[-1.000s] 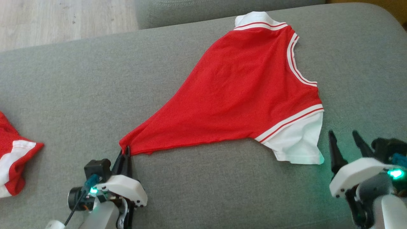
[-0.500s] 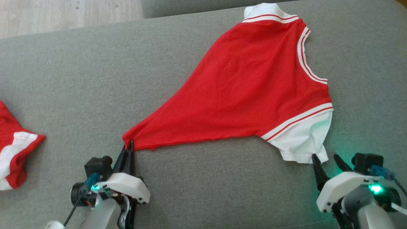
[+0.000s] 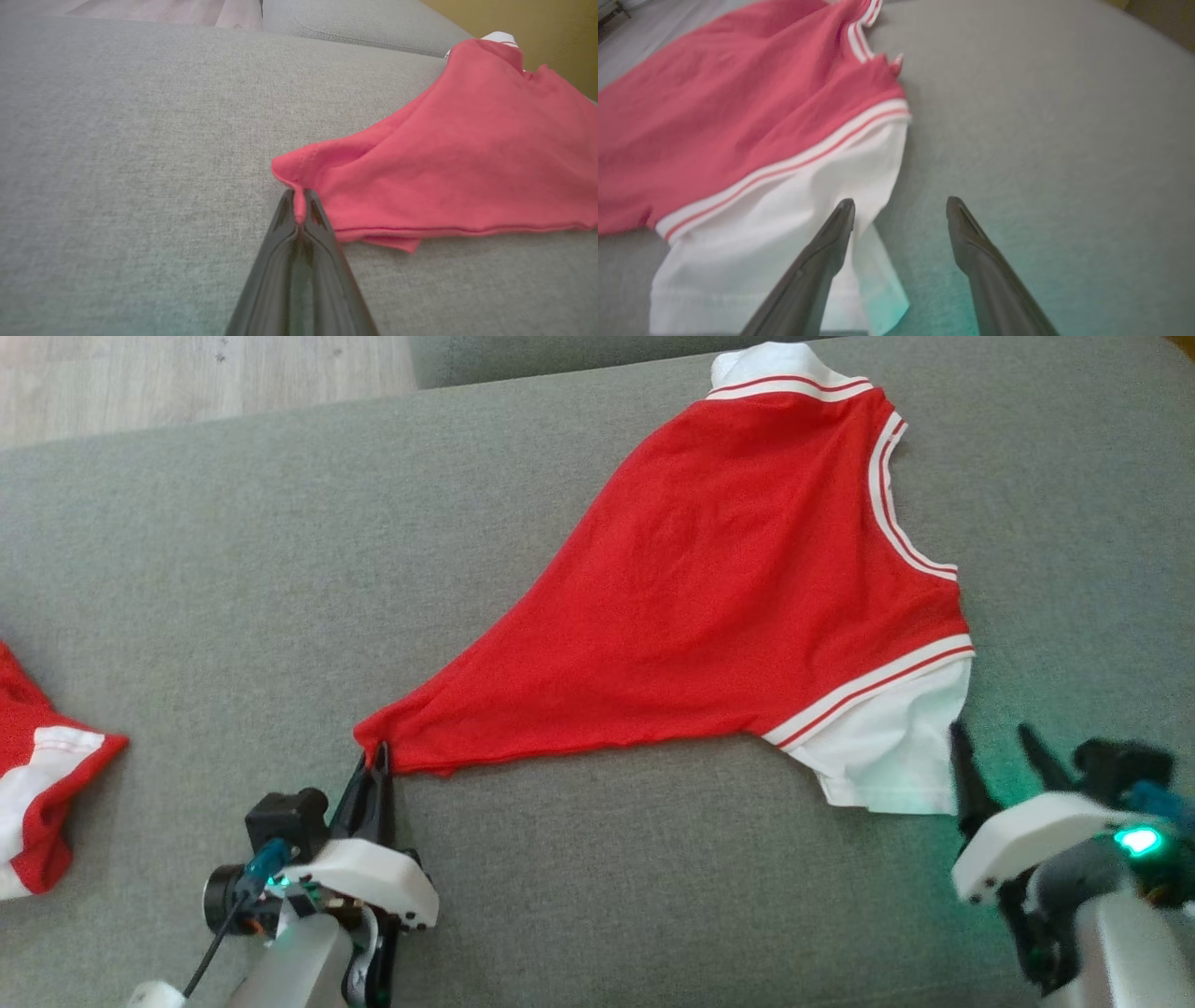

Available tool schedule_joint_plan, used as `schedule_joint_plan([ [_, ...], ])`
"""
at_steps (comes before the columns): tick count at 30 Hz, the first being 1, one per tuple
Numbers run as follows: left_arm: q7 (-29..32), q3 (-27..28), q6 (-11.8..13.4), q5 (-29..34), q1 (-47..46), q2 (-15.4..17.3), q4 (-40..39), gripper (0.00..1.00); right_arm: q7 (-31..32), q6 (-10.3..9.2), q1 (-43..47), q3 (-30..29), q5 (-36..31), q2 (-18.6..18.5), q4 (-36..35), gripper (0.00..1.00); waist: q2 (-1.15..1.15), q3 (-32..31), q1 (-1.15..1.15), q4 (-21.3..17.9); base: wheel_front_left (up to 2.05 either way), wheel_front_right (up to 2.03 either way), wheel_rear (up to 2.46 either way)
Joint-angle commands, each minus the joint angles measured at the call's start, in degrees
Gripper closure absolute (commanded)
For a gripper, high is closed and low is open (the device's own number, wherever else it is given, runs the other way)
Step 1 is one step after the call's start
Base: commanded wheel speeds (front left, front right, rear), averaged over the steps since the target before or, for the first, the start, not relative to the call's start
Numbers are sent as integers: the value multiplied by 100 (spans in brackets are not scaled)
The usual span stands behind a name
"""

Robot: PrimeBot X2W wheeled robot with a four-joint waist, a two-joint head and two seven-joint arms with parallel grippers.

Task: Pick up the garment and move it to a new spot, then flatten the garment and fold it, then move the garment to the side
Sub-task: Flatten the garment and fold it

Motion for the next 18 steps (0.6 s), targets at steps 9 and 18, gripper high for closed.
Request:
schedule_joint_plan([
  [9,-34,162,129,-54,-45,199,-294,100,562,43,146,419,9,-34,-1006,0,0,4,0,-52,0,0,0],
  [18,-1,124,150,-78,-63,229,-362,100,682,43,-31,509,-77,-34,124,100,0,58,0,3,0,0,0],
])
